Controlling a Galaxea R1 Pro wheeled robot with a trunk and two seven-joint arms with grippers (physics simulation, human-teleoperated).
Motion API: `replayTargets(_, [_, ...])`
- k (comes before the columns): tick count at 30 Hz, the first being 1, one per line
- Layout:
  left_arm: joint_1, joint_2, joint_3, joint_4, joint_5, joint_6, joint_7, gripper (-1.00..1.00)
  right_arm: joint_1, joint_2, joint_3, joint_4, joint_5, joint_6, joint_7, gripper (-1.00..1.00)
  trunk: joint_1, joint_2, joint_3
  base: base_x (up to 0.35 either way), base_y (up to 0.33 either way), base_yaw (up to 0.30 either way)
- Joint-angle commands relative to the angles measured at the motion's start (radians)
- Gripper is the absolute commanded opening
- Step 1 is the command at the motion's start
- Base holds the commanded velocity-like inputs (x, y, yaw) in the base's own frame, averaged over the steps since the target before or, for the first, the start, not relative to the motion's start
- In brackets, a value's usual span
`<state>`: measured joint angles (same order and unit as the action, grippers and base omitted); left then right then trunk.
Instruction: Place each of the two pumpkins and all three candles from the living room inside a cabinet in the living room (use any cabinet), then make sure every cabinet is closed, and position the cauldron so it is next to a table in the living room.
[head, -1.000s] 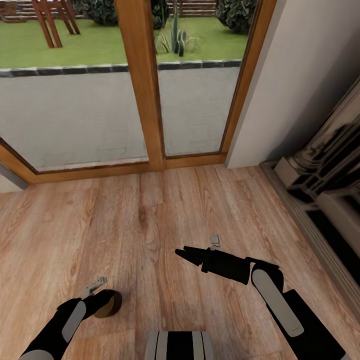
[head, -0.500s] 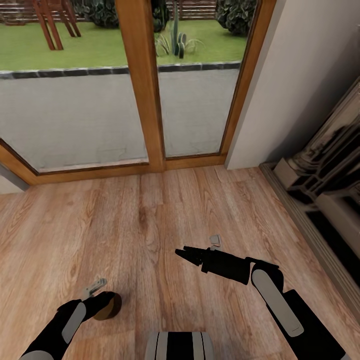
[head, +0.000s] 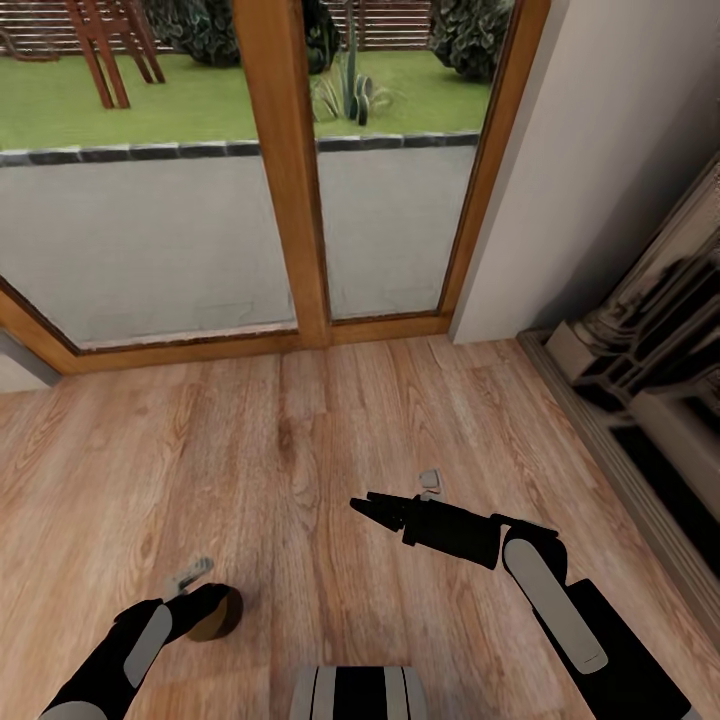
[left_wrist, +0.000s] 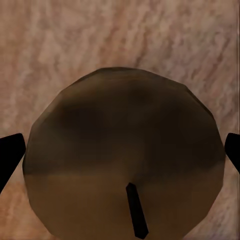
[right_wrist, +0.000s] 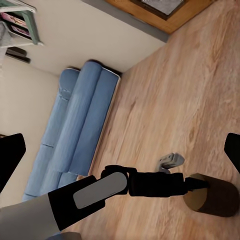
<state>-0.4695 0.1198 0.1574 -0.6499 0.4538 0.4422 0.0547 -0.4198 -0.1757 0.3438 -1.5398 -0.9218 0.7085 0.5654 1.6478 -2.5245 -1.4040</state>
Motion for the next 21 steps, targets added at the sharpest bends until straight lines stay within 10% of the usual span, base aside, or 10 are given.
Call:
replayTargets(1, [0.0, 0.0, 0.001, -0.002, 0.009, 0.006, 0.007, -1.0, -0.001, -0.001, 0.0, 0.0, -0.005, 0.005, -0.001, 1.0, -0.001, 0.0, 0.003, 0.0, 0.0, 0.0])
replayTargets(21, [-0.001, 0.006, 0.001, -0.004, 0.015, 0.018, 0.008, -1.0, -0.001, 0.001, -0.001, 0.034, -0.013, 0.001, -0.001, 1.0, -0.01, 0.005, 0.081, 0.0, 0.0, 0.0])
